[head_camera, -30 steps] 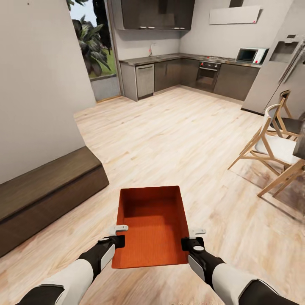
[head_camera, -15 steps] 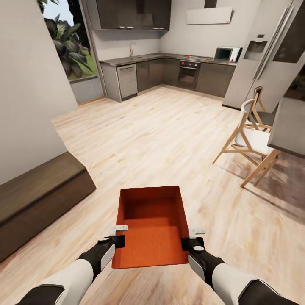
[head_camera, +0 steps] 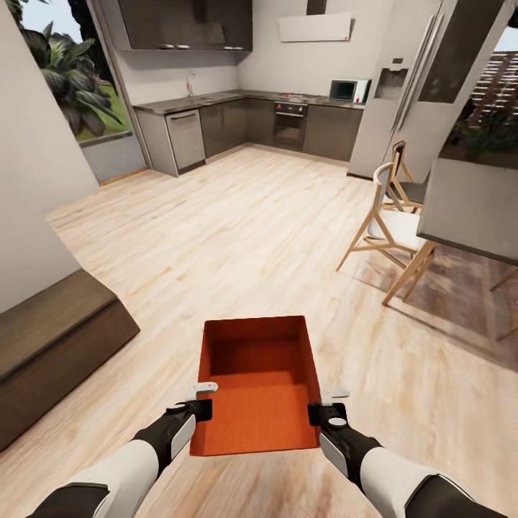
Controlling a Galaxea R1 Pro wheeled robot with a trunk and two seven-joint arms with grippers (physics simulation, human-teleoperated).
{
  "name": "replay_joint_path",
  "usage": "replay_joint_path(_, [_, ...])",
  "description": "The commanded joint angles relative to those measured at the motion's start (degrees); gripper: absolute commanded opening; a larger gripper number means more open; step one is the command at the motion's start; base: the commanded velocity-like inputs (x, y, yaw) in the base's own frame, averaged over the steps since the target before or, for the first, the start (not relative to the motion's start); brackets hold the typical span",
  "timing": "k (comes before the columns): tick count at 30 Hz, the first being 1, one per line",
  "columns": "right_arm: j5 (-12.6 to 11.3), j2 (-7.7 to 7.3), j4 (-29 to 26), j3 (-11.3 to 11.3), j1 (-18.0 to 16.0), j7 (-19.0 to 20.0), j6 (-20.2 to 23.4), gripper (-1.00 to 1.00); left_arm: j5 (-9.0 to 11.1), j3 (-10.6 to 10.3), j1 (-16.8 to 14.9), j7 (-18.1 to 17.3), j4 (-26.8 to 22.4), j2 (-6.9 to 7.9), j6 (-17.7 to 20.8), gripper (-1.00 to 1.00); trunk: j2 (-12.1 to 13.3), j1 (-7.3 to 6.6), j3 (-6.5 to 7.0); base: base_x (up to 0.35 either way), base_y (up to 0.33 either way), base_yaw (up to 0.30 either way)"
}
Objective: Move the two storage containers from the living room to the garage. In the garage, place one container on the floor and stack the other container on top of it (either order is fine).
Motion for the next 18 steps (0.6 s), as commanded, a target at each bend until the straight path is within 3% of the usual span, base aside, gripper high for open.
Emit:
replay_joint_path(1, [-0.6, -0.04, 0.2, -1.1, -0.1, -0.8, -0.4, -1.00, -0.7, 0.1, 0.0, 0.7, -0.2, 0.16, 0.4, -1.00, 0.0, 0.00, -0.04, 0.000, 0.000, -0.243])
replay_joint_path(18, [-0.6, -0.04, 0.2, -1.1, -0.1, -0.8, -0.4, -1.00, -0.7, 0.2, 0.0, 0.7, 0.5, 0.24, 0.4, -1.00, 0.0, 0.00, -0.04, 0.000, 0.000, -0.243])
